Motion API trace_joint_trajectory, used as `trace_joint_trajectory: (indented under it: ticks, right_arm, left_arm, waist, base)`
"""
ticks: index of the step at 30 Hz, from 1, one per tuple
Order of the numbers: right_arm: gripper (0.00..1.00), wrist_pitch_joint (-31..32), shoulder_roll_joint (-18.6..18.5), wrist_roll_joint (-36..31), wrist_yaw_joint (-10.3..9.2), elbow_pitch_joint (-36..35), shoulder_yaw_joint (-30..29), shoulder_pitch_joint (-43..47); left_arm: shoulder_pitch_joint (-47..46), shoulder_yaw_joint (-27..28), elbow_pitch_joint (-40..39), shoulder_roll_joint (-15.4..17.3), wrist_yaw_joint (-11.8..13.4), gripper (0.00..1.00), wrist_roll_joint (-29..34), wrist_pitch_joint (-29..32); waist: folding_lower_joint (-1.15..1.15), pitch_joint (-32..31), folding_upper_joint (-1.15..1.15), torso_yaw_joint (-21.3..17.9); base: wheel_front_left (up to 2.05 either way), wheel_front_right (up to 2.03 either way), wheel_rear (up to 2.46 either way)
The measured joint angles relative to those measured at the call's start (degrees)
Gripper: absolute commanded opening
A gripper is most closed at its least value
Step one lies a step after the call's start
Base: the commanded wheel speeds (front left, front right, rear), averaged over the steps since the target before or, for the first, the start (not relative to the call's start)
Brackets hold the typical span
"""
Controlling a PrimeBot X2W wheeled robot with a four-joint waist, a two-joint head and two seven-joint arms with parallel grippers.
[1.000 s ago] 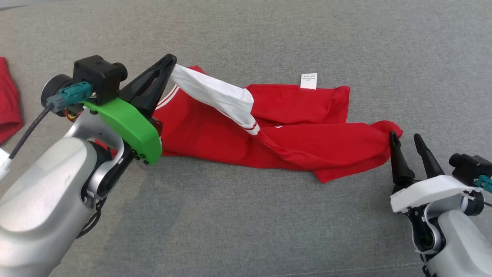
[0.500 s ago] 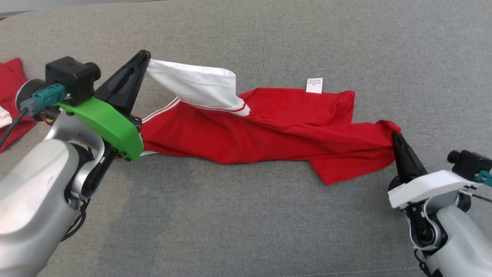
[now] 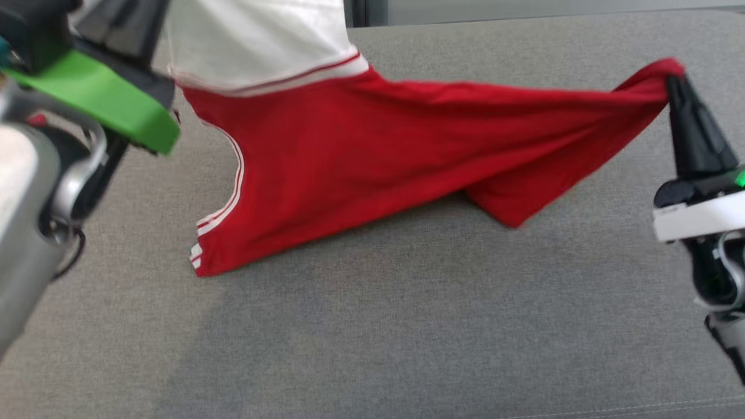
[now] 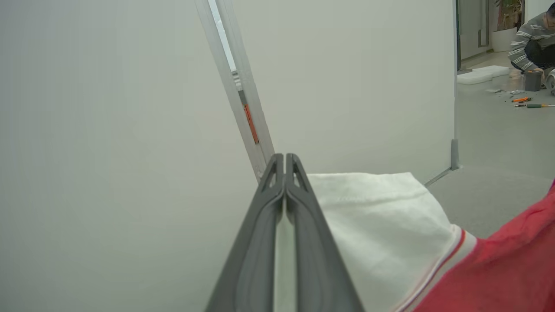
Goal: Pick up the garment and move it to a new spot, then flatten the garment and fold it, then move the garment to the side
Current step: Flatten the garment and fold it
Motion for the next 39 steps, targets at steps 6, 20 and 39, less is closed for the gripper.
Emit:
trace_joint_trajectory:
  ticks: [6, 20, 39]
  right_arm:
    - [0.0, 4.49, -2.71, -3.0, 0.0, 1.9, -0.24, -12.5]
    - [0.0, 3.74, 12.72, -24.61, 0.0, 30.71, -6.41, -60.86]
    - [0.0, 0.08, 14.85, -42.25, 0.02, 17.16, -16.94, -48.51]
  left_arm:
    - [-10.88, 0.23, 2.47, -1.11, -2.02, 0.0, 1.6, 4.02]
    - [-47.03, -2.1, 30.34, -9.21, -4.71, 0.0, 20.51, -11.89]
    - [-25.17, 12.2, 1.09, -10.73, -5.02, 0.0, 26.83, -15.68]
  waist:
    - [0.0, -0.38, 0.0, -0.76]
    - [0.0, 11.79, 0.0, -1.94]
    - [0.02, 30.16, 0.0, 1.55]
  base:
    - [0.0, 0.0, 0.0]
    - [0.0, 0.0, 0.0]
    - [0.0, 0.0, 0.0]
